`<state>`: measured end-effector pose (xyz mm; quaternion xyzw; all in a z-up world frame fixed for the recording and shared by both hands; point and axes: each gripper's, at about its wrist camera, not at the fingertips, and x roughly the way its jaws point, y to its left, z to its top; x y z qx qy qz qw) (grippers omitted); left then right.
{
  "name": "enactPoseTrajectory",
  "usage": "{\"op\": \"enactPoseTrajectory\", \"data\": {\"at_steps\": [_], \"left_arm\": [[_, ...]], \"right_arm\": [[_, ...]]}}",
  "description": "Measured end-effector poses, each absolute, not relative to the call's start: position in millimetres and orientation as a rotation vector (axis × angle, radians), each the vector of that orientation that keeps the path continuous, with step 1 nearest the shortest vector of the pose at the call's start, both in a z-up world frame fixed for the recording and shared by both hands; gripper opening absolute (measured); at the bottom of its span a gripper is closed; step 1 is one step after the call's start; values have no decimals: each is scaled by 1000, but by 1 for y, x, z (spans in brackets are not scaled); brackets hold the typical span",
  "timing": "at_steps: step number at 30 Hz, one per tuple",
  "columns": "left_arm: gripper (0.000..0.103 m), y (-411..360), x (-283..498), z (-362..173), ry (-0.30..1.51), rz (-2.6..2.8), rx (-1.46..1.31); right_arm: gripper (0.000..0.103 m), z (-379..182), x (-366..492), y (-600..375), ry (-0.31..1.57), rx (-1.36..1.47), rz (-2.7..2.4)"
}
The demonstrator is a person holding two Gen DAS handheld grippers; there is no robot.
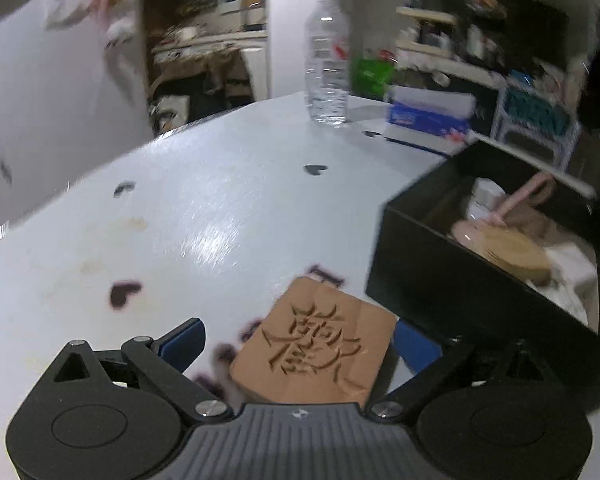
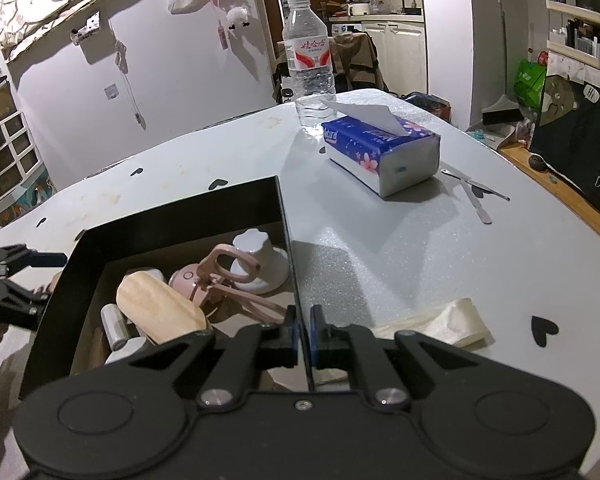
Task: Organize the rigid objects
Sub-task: 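Move the left gripper back and grasp the carved wooden square stamp, then carry the wooden stamp into the black box and open the left gripper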
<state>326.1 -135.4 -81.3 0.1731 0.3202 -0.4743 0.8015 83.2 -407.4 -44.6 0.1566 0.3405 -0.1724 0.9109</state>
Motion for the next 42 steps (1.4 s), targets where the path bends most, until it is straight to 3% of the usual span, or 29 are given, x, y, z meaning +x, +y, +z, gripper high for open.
{"op": "enactPoseTrajectory", "data": {"at_steps": [2, 4, 21, 33, 42], "left_arm": [[83, -130, 325, -85, 691, -1003, 328], [64, -126, 315, -86, 654, -964, 364], [64, -58, 226, -83, 672, -756, 292], [64, -52, 216, -80, 685, -628, 168], [64, -62, 212, -48, 640, -616, 161]], "right_arm": [[6, -45, 83, -407, 702, 323, -355], [6, -45, 83, -407, 702, 322, -355], [6, -45, 82, -406, 694, 321, -365], [6, -44, 81, -405, 696, 318, -363], [6, -45, 79, -406, 690, 322, -356]]}}
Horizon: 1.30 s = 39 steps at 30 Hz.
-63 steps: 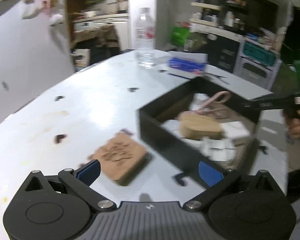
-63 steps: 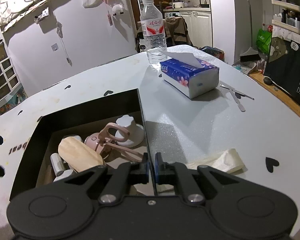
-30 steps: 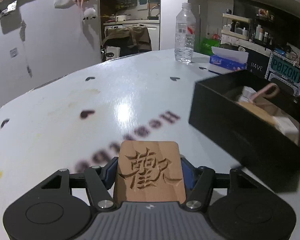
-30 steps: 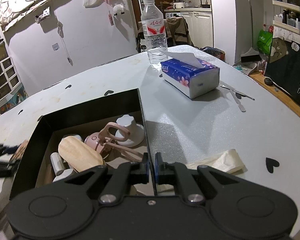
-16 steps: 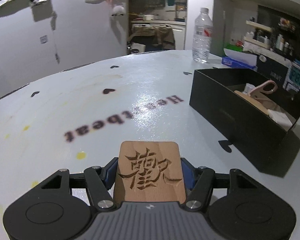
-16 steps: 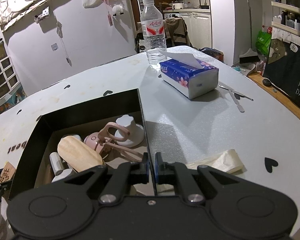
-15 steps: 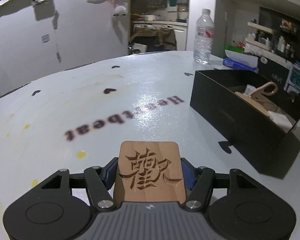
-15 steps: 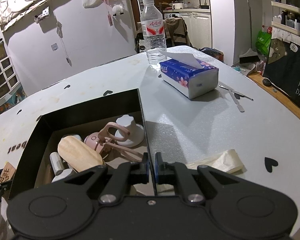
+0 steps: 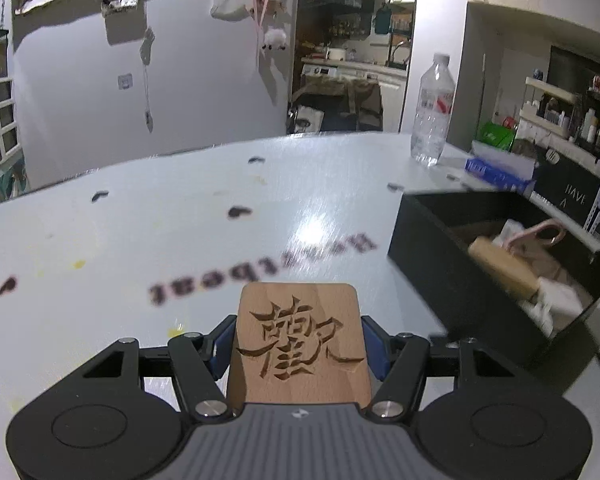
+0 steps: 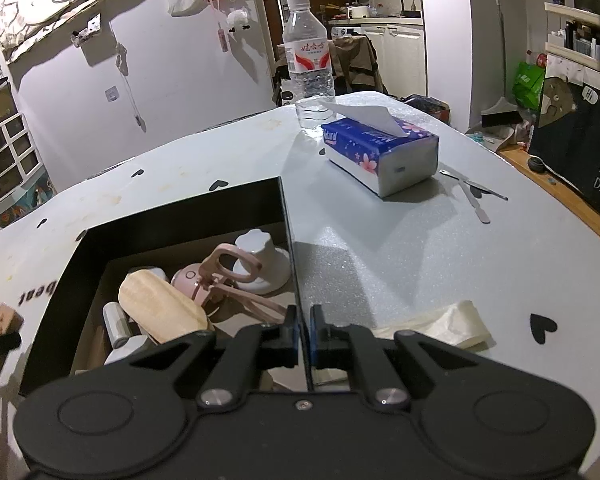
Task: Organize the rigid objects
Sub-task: 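Carry the wooden stamp into the black box and open the left gripper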
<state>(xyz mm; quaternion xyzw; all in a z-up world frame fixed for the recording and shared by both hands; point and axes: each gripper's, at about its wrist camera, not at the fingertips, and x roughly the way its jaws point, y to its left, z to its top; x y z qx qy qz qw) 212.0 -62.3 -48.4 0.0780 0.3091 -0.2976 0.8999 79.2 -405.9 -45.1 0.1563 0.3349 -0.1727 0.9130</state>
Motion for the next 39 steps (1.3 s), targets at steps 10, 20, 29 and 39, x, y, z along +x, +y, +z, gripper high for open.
{"op": "enactPoseTrajectory", "data": {"at_steps": [10, 20, 29, 39], "left_arm": [[64, -120, 210, 5, 496, -823, 277], [64, -184, 213, 13, 525, -1191, 400], [64, -217, 211, -9, 618, -1338, 538], [64, -224, 211, -14, 655, -1457, 604]], "right_arm": [[6, -46, 78, -408, 686, 324, -346], [6, -46, 78, -408, 681, 329, -334], [6, -46, 78, -408, 682, 326, -332], [6, -46, 78, -407, 683, 324, -334]]}}
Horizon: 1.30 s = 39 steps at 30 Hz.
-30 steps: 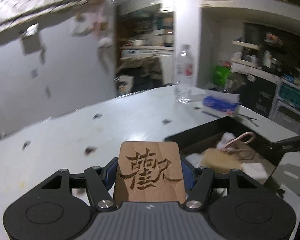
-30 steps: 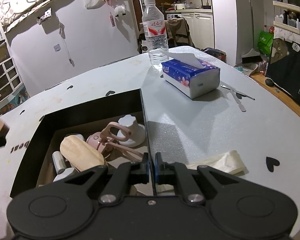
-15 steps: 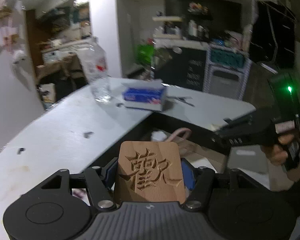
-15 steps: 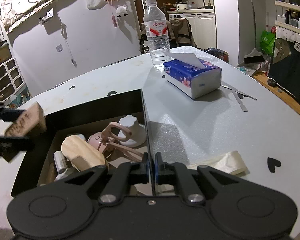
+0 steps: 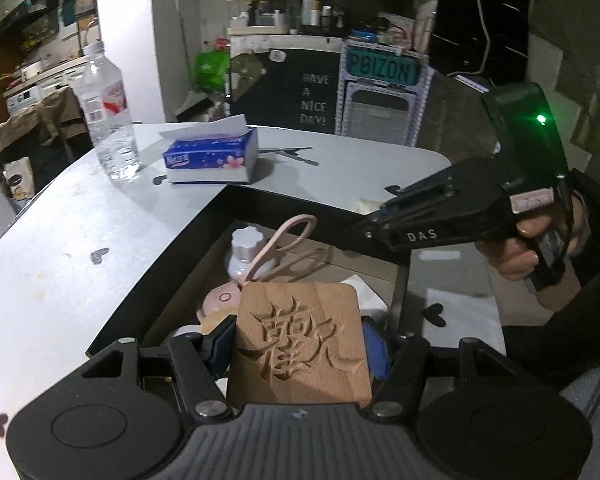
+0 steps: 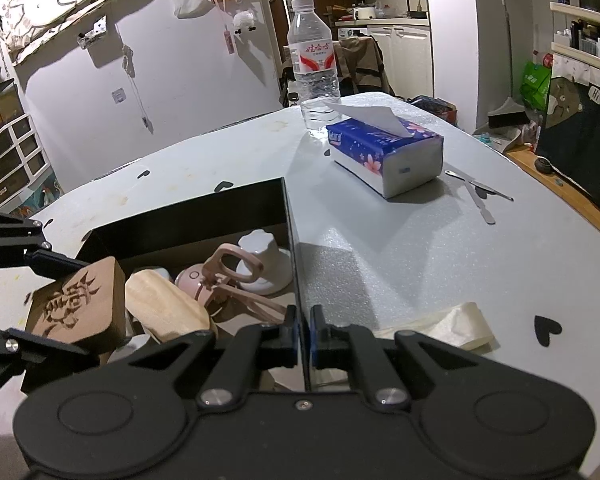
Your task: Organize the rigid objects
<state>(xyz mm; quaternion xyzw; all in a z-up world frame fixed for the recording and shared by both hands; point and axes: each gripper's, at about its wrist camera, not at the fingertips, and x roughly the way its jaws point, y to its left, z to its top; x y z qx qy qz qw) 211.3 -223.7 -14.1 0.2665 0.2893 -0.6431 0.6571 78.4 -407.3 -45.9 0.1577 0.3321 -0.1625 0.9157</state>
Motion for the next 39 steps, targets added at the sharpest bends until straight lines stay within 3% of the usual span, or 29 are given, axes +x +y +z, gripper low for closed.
{"op": "enactPoseTrajectory", "data": {"at_steps": [6, 8, 9, 10, 27, 39], "left_arm": [[65, -225, 215, -16, 656, -1471, 606], [77, -225, 221, -19, 678, -1474, 577], [91, -224, 223, -19, 689, -1474, 563], [96, -222, 224, -19, 696, -1475, 550], [97, -209, 217, -13, 715, -1466, 528], [101, -191, 216, 20, 668, -1255, 366]], "right_arm": [[6, -46, 79, -408, 685, 324, -335], [6, -46, 79, -408, 685, 324, -334], [6, -46, 79, -408, 686, 325, -334], [6, -46, 79, -408, 686, 325, -333], [6, -47, 80, -409, 687, 323, -331], [5, -46, 86, -410, 691, 275, -312]]}}
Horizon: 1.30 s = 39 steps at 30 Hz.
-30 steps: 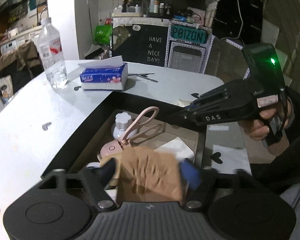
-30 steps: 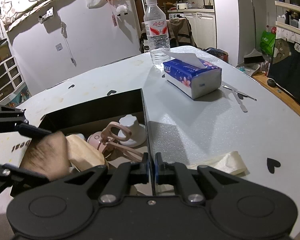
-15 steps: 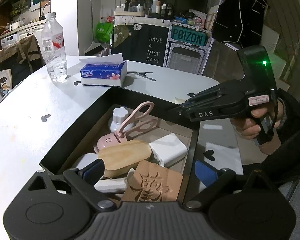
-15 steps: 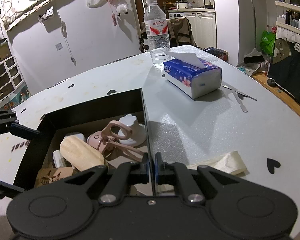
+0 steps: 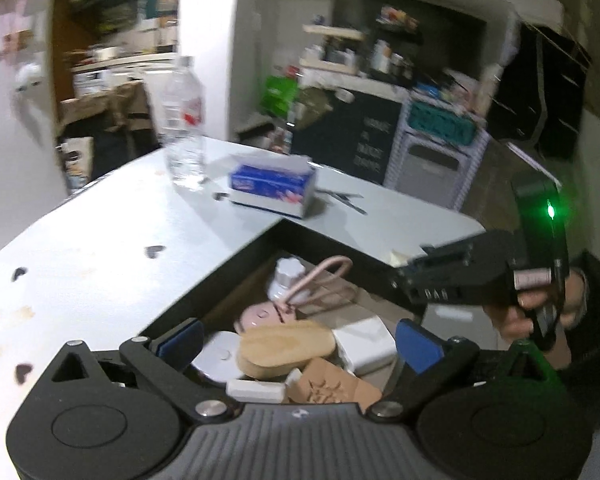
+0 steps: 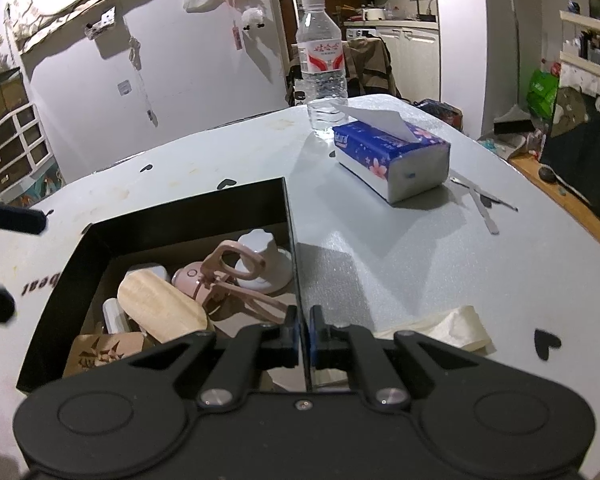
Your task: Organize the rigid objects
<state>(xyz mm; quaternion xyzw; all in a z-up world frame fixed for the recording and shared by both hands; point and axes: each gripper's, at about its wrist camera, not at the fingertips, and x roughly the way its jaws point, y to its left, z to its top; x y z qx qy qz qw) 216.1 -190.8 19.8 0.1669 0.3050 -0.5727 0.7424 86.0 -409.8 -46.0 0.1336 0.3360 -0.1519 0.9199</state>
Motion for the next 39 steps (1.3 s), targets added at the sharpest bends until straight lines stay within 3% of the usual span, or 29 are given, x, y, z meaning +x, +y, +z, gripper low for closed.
{"op": "enactPoseTrajectory", "data": {"at_steps": [10, 13, 17, 23, 32, 39], "left_arm": [[103, -160, 209, 33, 649, -1024, 204], [103, -153, 202, 35, 634, -940, 173], [103, -145, 186, 39, 599, -818, 151], [103, -138, 141, 39, 490, -642, 141], [103, -129, 58, 29, 345, -481, 97], [103, -114, 9, 24, 295, -422, 47]], "right_arm": [[8, -45, 95, -417, 687, 249, -268], [21, -32, 87, -414, 642, 224, -243], [24, -11, 73, -411, 573, 191, -217], [37, 10, 45, -397, 470, 128, -162], [72, 16, -7, -372, 357, 72, -127], [87, 12, -50, -357, 294, 55, -124]]}}
